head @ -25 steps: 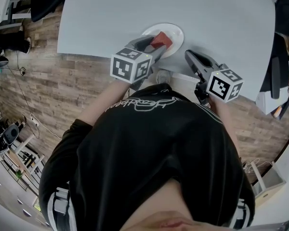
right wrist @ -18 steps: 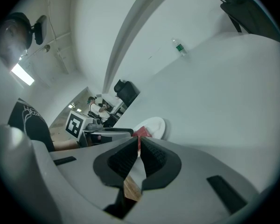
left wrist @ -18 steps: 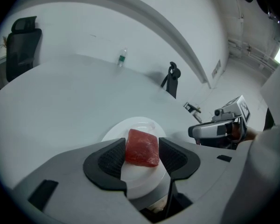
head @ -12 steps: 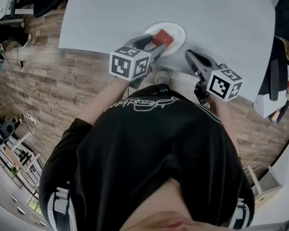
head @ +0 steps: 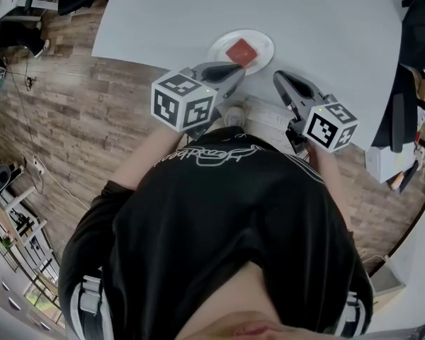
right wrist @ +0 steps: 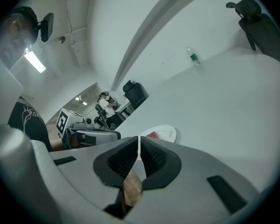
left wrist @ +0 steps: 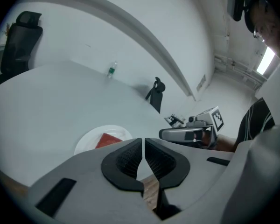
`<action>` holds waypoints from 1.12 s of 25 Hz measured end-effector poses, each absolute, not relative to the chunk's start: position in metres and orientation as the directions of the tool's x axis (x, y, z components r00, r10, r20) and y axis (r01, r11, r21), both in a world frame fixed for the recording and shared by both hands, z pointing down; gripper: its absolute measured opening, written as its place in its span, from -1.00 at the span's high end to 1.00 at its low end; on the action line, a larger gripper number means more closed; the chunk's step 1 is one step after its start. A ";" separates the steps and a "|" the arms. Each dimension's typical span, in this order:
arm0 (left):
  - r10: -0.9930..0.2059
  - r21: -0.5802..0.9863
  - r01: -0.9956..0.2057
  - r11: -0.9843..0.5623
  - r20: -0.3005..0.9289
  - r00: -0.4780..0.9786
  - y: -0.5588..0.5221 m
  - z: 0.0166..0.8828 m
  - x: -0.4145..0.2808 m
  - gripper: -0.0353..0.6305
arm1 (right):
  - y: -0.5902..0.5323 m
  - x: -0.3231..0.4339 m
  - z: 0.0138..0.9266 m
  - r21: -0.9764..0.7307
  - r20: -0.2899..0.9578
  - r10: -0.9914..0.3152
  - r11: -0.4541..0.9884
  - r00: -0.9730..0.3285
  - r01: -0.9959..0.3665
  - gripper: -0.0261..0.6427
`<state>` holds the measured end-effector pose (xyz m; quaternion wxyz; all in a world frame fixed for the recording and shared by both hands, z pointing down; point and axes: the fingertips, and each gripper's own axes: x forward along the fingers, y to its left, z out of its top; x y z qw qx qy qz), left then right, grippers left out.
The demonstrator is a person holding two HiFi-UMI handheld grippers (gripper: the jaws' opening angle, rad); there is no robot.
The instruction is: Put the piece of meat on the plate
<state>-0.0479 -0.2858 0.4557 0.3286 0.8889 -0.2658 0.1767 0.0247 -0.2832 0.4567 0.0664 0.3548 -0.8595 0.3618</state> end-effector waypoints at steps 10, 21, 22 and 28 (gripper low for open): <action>-0.404 0.439 -0.547 -0.713 0.380 0.832 -0.214 0.387 -0.032 0.87 | -0.235 0.029 0.400 -0.514 0.287 -0.540 0.610 -0.791 -0.603 0.86; -0.525 0.393 -0.605 -0.693 0.301 0.796 -0.099 0.340 -0.009 0.87 | -0.122 0.052 0.337 -0.396 0.198 -0.492 0.751 -0.848 -0.529 0.87; -0.534 0.382 -0.612 -0.692 0.299 0.791 -0.089 0.338 -0.006 0.87 | -0.112 0.054 0.335 -0.384 0.196 -0.487 0.761 -0.851 -0.523 0.86; -0.580 0.363 -0.641 -0.676 0.275 0.767 -0.033 0.331 0.018 0.87 | -0.051 0.076 0.331 -0.336 0.191 -0.452 0.804 -0.871 -0.491 0.86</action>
